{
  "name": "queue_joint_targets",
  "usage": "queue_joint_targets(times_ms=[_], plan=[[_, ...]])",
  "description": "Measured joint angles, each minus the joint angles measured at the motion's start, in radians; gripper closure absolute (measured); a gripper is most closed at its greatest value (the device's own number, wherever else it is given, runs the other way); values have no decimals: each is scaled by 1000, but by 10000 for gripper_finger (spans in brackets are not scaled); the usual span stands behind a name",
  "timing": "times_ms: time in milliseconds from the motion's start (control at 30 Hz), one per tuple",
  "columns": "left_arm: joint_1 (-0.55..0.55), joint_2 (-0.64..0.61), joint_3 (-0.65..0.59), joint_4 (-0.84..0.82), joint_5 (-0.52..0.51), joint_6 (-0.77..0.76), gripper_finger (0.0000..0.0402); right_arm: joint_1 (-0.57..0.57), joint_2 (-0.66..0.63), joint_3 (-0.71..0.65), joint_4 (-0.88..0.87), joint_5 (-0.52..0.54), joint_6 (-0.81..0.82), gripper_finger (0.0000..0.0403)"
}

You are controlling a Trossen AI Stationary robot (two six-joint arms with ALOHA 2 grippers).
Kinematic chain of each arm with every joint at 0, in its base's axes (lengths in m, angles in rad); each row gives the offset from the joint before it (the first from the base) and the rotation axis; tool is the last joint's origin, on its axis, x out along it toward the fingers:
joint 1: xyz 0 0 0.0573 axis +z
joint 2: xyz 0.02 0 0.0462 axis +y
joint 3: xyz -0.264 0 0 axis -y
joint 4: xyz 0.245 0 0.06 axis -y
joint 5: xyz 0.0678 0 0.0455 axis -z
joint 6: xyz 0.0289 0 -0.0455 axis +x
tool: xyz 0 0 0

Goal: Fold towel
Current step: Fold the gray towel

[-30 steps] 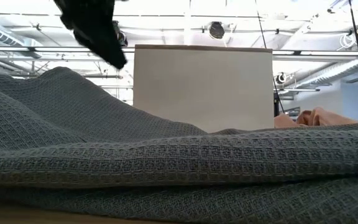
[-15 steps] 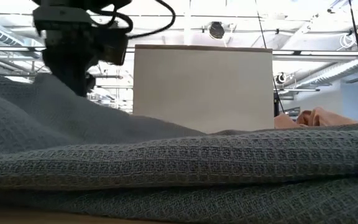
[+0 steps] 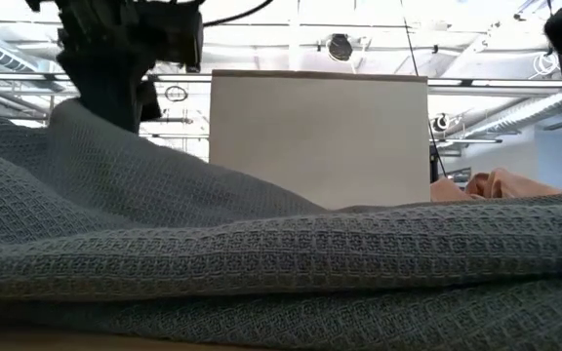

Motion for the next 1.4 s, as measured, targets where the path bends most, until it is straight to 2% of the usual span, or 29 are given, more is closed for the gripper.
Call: queue_joint_targets(times_ms=[133, 233, 567, 700, 800, 933, 1000, 1133, 1400], plan=[[-30, 0, 36, 1, -22, 33, 397, -46, 11, -3, -35, 83, 27, 220], [-58, 0, 56, 5, -30, 70, 398, -95, 18, -35, -16, 88, 44, 220], [-162, 0, 121, 12, -38, 135, 400, -234, 19, -229, 165, -6, 91, 220], [-192, 0, 122, 0, -68, 136, 400, -281, 19, -306, 357, -119, 40, 229], [-207, 0, 122, -24, -105, 134, 400, -303, 19, -333, 448, -186, -6, 266], [-217, 0, 122, -55, -148, 130, 401, -302, 19, -333, 447, -210, -64, 370], [-219, 0, 122, -58, -168, 130, 401, -302, 19, -333, 445, -212, -86, 391], [-218, 0, 122, -67, -223, 134, 401, -298, 11, -324, 376, -174, -101, 401], [-208, 0, 122, -136, -416, 157, 401, -234, -79, -154, -57, 26, -89, 402]])
